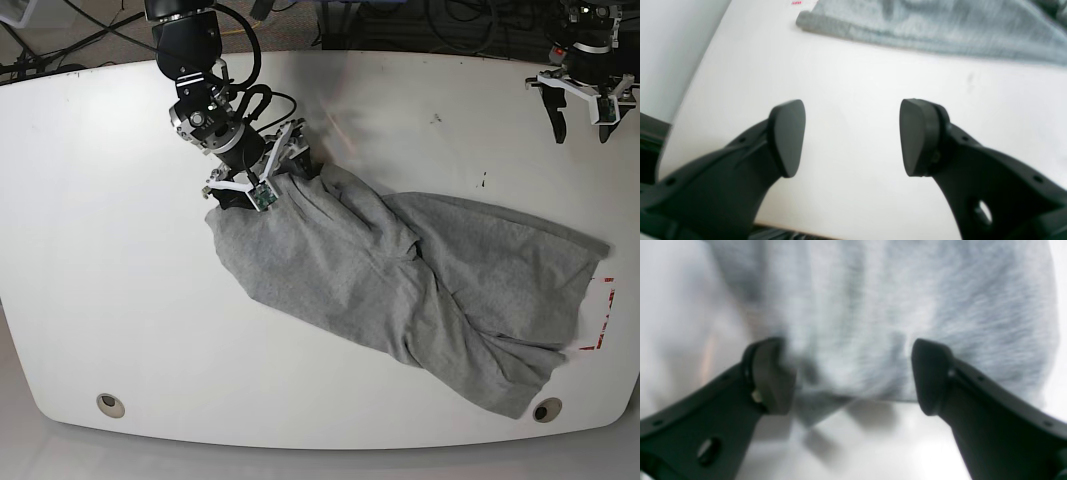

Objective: Fold the T-shirt properly
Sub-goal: 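Reach both grippers to the grey T-shirt and pinch two edges, then lift the shirt with both grippers and spread it apart, laying it flat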

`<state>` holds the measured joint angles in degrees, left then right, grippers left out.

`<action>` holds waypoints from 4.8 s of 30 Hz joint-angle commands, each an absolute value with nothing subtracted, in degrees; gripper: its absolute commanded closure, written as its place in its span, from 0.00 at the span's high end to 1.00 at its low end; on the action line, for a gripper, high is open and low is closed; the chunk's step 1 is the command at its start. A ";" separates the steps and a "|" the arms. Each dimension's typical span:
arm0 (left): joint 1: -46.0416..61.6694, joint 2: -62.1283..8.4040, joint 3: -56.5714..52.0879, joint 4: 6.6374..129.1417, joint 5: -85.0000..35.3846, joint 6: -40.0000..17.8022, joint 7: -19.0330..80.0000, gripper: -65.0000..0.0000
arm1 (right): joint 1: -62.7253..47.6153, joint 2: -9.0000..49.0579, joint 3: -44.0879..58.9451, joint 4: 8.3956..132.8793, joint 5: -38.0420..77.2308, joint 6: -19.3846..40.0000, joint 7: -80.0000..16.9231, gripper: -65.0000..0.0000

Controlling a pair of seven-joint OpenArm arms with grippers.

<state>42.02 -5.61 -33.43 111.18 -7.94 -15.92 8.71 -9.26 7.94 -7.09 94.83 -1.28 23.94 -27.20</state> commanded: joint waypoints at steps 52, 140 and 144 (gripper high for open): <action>-24.57 -20.44 -30.99 42.86 3.74 -15.96 17.27 0.92 | -21.32 8.04 -6.64 110.37 -0.84 23.69 -25.45 0.00; 8.04 -14.99 -33.89 114.42 3.56 -33.01 55.60 0.04 | 2.07 13.23 40.04 104.04 10.24 37.58 -45.76 0.00; 14.29 -13.49 -35.82 114.33 3.56 -33.10 51.30 0.04 | -2.33 11.56 41.71 104.04 10.24 38.37 -45.85 0.00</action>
